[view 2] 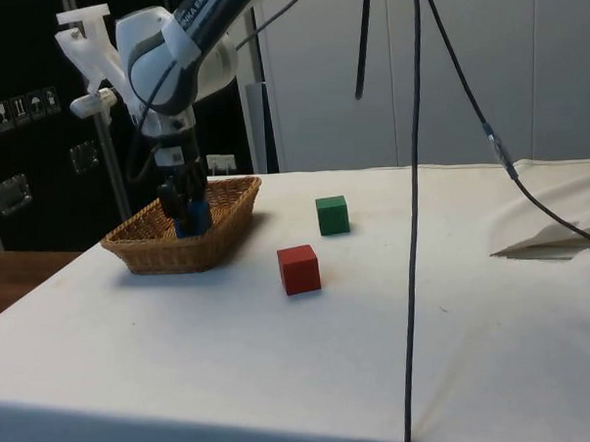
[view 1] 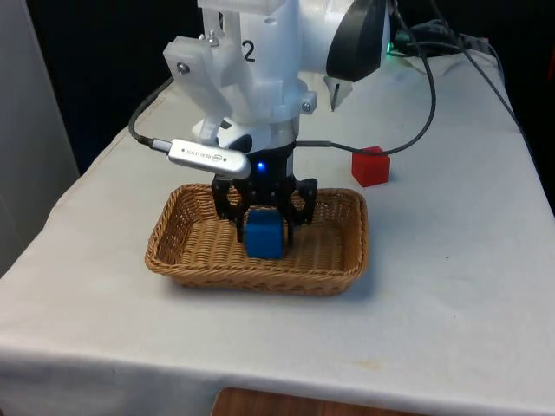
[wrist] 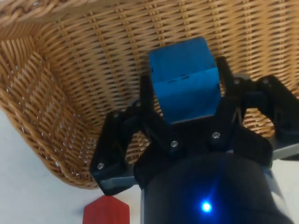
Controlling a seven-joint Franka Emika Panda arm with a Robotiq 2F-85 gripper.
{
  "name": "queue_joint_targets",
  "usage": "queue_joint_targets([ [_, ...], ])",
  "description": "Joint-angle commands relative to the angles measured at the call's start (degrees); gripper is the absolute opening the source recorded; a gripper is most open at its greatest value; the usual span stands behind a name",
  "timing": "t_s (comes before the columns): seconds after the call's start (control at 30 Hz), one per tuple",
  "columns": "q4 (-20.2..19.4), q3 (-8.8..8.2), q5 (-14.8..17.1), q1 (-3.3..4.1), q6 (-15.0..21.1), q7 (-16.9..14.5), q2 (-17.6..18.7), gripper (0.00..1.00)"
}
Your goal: Pick up the blue cube and place it into the basket.
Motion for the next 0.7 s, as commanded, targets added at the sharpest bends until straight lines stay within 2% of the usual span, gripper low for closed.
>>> queue_joint_targets([
  [0.0, 0.46, 0.11, 0.23, -0.06, 0.00, 0.11, 0.40, 0.42],
  [0.07, 0.46, 0.11, 0.23, -0.11, 0.06, 0.11, 0.52, 0.61],
  [0.1, 0.52, 0.11, 0.23, -0.11, 0.06, 0.11, 0.57, 0.81],
  [0.13, 0.11, 0.00, 0.00, 0.00, 0.11, 0.06, 0.23, 0.91],
  [0.17, 0.52, 0.11, 0.23, -0.11, 0.06, 0.11, 0.63, 0.91],
  [0.2, 0.57, 0.11, 0.23, -0.11, 0.06, 0.11, 0.63, 0.98],
  [0.47, 0.63, 0.11, 0.23, -0.11, 0.00, 0.11, 0.69, 1.00],
  [0.67, 1.20, -0.17, 0.00, 0.11, -2.46, 0.06, -1.43, 1.00],
])
